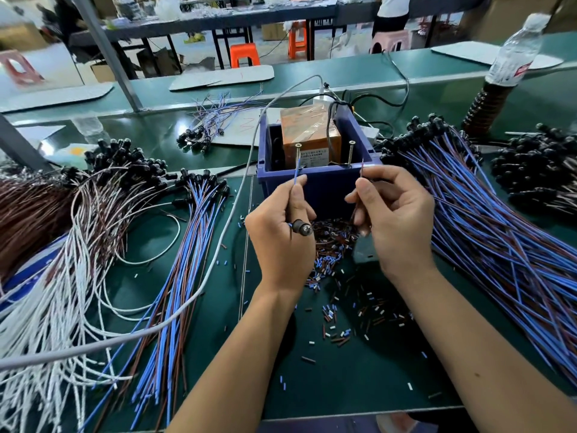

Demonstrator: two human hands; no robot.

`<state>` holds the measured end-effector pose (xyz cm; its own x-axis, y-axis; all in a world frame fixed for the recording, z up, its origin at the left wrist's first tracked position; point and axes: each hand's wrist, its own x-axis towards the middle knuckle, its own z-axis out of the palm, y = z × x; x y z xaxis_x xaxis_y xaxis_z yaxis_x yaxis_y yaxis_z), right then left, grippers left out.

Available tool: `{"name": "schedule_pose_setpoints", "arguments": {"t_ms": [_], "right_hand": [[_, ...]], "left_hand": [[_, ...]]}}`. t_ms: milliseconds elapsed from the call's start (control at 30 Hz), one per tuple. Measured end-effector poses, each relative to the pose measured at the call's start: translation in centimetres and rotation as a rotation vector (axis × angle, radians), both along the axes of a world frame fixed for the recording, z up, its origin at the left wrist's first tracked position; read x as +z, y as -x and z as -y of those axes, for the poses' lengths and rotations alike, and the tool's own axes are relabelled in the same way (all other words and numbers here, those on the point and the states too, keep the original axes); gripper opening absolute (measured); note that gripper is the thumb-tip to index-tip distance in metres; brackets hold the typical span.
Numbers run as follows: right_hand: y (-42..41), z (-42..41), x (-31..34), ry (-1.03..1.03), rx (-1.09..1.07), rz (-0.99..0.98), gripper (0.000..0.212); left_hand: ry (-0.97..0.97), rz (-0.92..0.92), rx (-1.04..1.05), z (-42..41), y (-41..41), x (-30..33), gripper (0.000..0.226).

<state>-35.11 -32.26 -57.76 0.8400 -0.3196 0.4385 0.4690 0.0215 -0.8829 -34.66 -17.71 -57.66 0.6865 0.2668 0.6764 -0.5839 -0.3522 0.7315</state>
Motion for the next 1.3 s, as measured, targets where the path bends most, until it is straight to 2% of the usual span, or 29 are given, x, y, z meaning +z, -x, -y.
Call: {"name": "schedule_pose_setpoints", "arguments": {"t_ms": [133, 267, 633, 900, 1067, 1200, 1300], "right_hand": [[-0.4, 0.0, -0.2, 0.216, -0.285, 0.103, 0.013], [-0.8, -0.5, -0.1, 0.279, -0.400, 0.135, 0.022], [-0.3, -0.8, 0.4, 0.332, -0.365, 0.095, 0.024], [-0.3, -0.8, 0.6, 0.324, -0.367, 0.092, 0.022], [-0.1, -0.9, 0.7, 0.327, -0.361, 0.091, 0.021], [0.6, -0.4, 0.5, 0.275, -0.336, 0.074, 0.018], [1.5, 0.2, 0.3, 0.198, -0.355, 0.059, 0.016]], "left_hand": [[0.010, 0.021, 0.068, -0.3, -0.2, 0.2, 0.028], [-0.007, 0.038, 0.077, -0.4, -0.3, 0.2, 0.027], [0.008, 0.005, 0.064, -0.5, -0.7, 0.1, 0.029], [0.103, -0.128, 0.043, -0.3, -0.7, 0.4, 0.033], [0.093, -0.090, 0.048, -0.3, -0.6, 0.4, 0.032], [0.046, 0.069, 0.090, -0.6, -0.3, 0.4, 0.028], [0.113, 0.088, 0.043, -0.3, -0.1, 0.4, 0.028]]}}
